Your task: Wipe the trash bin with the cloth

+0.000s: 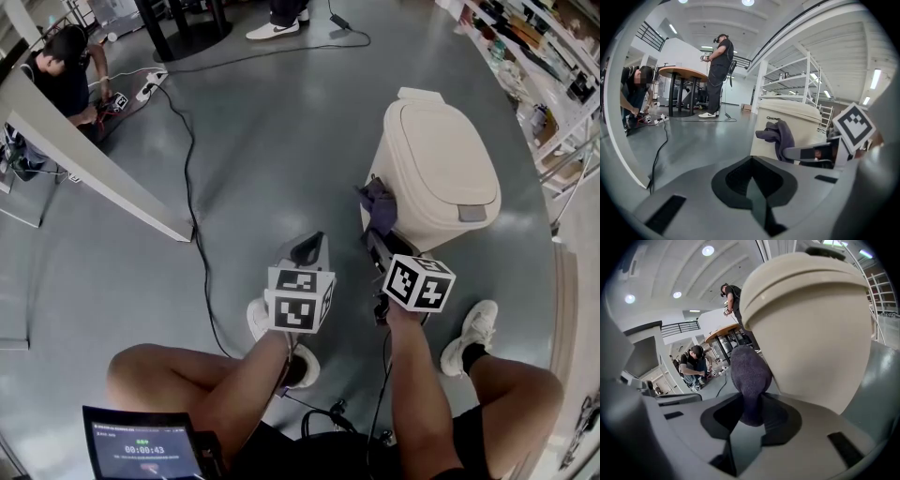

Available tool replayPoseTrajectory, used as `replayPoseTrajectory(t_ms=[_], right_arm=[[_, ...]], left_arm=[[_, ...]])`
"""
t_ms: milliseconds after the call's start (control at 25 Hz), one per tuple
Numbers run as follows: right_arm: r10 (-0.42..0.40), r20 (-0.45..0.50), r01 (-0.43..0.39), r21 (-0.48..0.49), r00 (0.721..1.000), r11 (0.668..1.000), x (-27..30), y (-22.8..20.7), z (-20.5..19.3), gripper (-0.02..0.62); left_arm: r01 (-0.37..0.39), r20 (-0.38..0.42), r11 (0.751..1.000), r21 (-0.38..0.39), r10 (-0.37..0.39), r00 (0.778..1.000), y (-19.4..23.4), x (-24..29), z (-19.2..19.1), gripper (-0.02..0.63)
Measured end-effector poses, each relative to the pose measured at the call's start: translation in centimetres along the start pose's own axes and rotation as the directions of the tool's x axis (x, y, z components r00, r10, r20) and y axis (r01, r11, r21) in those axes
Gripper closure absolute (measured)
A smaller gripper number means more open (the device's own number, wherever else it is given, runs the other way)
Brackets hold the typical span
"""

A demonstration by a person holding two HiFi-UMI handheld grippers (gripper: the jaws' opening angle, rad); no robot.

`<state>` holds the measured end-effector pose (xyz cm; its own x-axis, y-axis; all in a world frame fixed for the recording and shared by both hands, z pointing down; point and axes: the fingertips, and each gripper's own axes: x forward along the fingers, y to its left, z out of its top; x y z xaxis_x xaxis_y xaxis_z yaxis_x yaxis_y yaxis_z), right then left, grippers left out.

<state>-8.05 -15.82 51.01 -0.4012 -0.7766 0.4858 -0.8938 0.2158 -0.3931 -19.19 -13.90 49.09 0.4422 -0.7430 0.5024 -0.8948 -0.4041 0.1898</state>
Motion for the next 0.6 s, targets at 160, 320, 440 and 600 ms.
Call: replayPoseTrajectory(t_ms=[160, 320, 440, 600], right_arm=[[-0.016, -0.036, 0.017, 0.037, 0.999, 0.999, 0.3, -1.4, -1.5, 0.486], [-0.026, -0.066, 0.030, 0.056, 0.997, 0.998, 0.8, -2.5, -2.6, 0.486], [-0.035, -0.085, 0.041, 0.070, 0.996, 0.997, 2.1, -3.6, -4.3, 0.486], [-0.039, -0.122, 0.051, 0.104, 0.992, 0.993, 2.3, -4.7, -5.5, 0.486]], left_arm=[[0.002, -0.018, 1.000, -0.005, -0.002, 1.000, -0.3, 0.1, -0.5, 0.607], [0.004, -0.041, 1.000, -0.007, -0.004, 0.999, -0.5, 0.6, -1.0, 0.607], [0.006, -0.056, 1.000, -0.006, -0.007, 0.998, -0.2, 1.8, -2.2, 0.607], [0.016, -0.077, 1.000, -0.019, -0.018, 0.997, -1.1, 2.0, -2.3, 0.607]])
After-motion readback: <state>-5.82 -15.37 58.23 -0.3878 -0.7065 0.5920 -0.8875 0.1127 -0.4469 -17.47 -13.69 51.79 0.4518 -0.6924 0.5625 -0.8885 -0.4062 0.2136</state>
